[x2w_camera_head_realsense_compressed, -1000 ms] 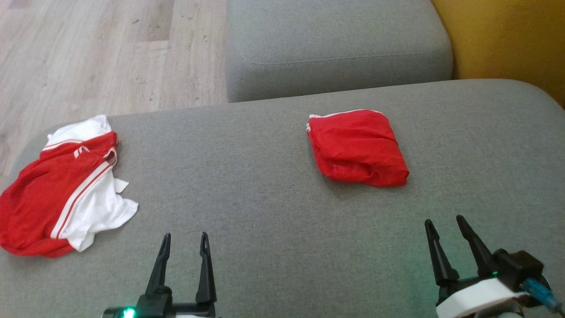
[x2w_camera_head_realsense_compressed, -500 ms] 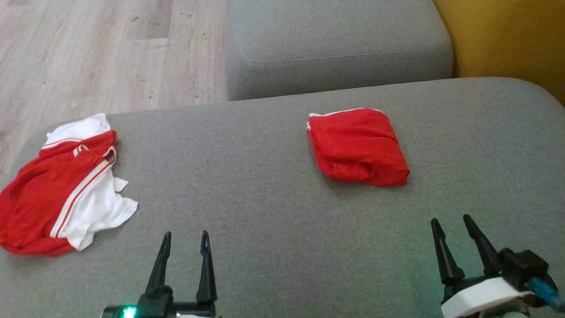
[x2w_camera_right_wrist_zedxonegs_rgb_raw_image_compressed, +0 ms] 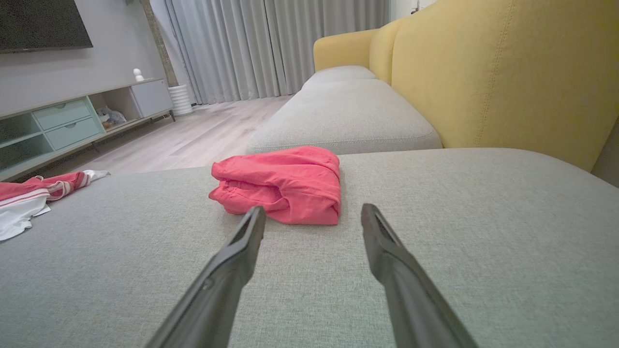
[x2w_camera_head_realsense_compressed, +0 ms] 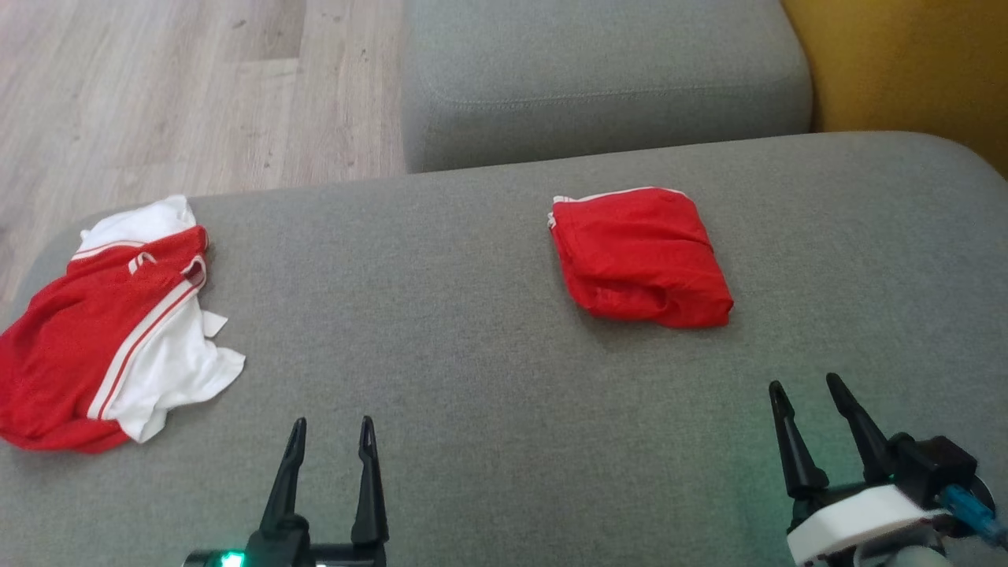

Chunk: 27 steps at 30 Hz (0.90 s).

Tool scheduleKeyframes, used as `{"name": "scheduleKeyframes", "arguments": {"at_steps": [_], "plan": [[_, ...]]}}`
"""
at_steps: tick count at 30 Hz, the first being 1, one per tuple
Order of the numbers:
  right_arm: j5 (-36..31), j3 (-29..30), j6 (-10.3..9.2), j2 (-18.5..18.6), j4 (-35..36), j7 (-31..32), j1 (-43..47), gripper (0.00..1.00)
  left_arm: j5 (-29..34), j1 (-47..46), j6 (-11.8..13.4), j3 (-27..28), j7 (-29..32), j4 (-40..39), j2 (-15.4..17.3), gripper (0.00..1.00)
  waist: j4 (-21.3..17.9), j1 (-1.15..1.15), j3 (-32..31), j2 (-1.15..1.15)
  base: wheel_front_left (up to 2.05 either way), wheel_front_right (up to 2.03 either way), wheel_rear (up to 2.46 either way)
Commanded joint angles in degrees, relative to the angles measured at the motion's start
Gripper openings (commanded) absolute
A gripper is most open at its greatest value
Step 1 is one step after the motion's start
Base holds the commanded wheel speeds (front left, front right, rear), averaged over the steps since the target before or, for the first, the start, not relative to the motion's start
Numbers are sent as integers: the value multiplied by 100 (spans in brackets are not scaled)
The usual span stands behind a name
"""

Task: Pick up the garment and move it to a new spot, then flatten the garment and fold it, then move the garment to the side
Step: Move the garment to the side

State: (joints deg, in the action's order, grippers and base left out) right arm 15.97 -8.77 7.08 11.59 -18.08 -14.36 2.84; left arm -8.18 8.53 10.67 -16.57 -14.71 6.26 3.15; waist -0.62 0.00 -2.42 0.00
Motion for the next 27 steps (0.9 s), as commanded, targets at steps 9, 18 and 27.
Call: {"name": "scheduleKeyframes", "arguments": {"at_steps": [9,18,27], "plan": [[54,-119,41,186,-172,-63,-593,100,-48,-353,126,20,-29,-335,-27,100,25,0,369,0,0,0,0],[860,-314,41,678,-1197,537,-2374,100,1,-1027,255,-404,-29,-559,-27,100,64,0,1411,0,0,0,0],[2019,-970,41,1283,-2067,1646,-3765,100,-92,-1655,432,-903,-29,-463,-27,100,295,0,1984,0,0,0,0]]}}
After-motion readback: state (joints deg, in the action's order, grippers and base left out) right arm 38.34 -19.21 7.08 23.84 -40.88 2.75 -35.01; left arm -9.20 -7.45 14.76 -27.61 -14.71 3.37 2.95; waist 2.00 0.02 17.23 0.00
